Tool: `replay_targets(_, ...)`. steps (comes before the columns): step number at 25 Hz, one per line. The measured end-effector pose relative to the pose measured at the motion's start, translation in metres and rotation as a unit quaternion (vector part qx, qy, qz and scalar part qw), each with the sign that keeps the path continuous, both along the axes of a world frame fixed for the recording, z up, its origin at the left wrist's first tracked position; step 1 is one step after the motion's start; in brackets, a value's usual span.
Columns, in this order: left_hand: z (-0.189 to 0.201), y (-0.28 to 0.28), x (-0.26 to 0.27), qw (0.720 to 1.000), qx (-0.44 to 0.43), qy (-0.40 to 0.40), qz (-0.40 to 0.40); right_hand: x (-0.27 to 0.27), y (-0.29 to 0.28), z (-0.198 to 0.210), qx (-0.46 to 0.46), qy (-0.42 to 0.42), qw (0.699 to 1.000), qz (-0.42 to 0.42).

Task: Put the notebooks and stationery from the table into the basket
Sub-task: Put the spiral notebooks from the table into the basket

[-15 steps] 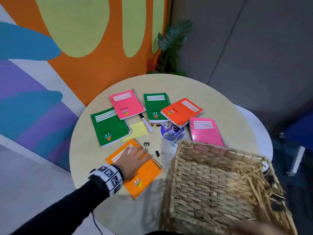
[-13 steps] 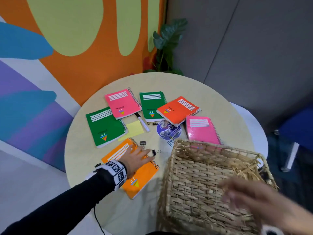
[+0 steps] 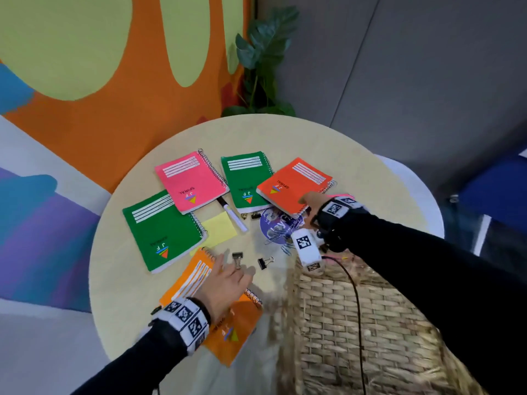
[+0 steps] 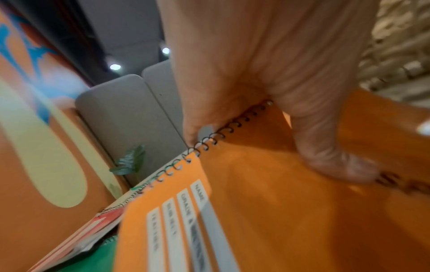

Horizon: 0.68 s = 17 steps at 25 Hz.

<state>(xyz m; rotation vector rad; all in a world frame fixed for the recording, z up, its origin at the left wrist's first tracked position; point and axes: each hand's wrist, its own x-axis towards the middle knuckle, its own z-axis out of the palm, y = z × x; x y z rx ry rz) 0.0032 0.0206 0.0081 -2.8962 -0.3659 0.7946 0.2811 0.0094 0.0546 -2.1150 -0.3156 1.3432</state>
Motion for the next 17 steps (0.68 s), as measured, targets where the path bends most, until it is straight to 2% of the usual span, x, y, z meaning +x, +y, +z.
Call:
replay_targets(1, 0.005, 0.006, -0.003, 1.0, -0.023, -0.012, 0.017, 0.004, 0.008, -0.018, -0.032, -0.035, 0.999, 0.026)
replay_targets(3, 0.025, 0.015, -0.01, 0.994, -0.096, -0.021, 0.048, 0.013, 0.021, -0.05, -0.1, -0.109, 0.98, 0.13)
replay_targets(4, 0.035, 0.021, -0.014, 0.99, -0.114, -0.035, 0.077, 0.022, 0.028, -0.067, -0.122, -0.122, 0.975, 0.142)
replay_targets(5, 0.037, 0.026, -0.022, 0.986, -0.124, -0.068, 0.092, 0.023, 0.028, -0.071, -0.123, -0.089, 0.978, 0.139)
replay_targets(6, 0.043, 0.033, -0.034, 0.978, -0.132, -0.114, 0.113, 0.03, 0.034, -0.085, -0.135, -0.108, 0.969, 0.175)
replay_targets(7, 0.049, 0.039, -0.046, 0.965, -0.154, -0.157, 0.145, 0.053, 0.04, -0.127, -0.13, -0.141, 0.966, 0.171)
replay_targets(8, 0.056, 0.048, -0.057, 0.944, -0.191, -0.194, 0.186, 0.058, 0.047, -0.134, -0.134, -0.155, 0.963, 0.174)
replay_targets(9, 0.058, 0.056, -0.067, 0.913, -0.234, -0.244, 0.23, 0.063, 0.053, -0.139, -0.125, -0.132, 0.973, 0.145)
replay_targets(10, 0.064, 0.061, -0.075, 0.881, -0.252, -0.303, 0.26, 0.068, 0.061, -0.144, -0.089, -0.137, 0.975, 0.152)
replay_targets(11, 0.068, 0.063, -0.079, 0.85, -0.26, -0.355, 0.291, 0.062, 0.062, -0.13, -0.051, -0.081, 0.988, 0.12)
replay_targets(12, 0.073, 0.064, -0.083, 0.814, -0.265, -0.396, 0.332, 0.041, 0.066, -0.088, 0.0, -0.001, 0.997, 0.08)
replay_targets(13, 0.075, 0.065, -0.083, 0.775, -0.274, -0.43, 0.372, 0.015, 0.064, -0.038, 0.093, 0.019, 0.995, -0.031)
replay_targets(14, 0.074, 0.067, -0.083, 0.739, -0.279, -0.453, 0.415, 0.004, 0.06, -0.005, 0.158, 0.04, 0.98, -0.113)
replay_targets(15, 0.072, 0.07, -0.083, 0.712, -0.27, -0.472, 0.444, -0.002, 0.059, 0.024, 0.211, 0.072, 0.965, -0.137)
replay_targets(17, 0.062, 0.079, -0.081, 0.689, -0.257, -0.492, 0.466, -0.003, 0.037, 0.068, 0.254, 0.037, 0.963, -0.083)
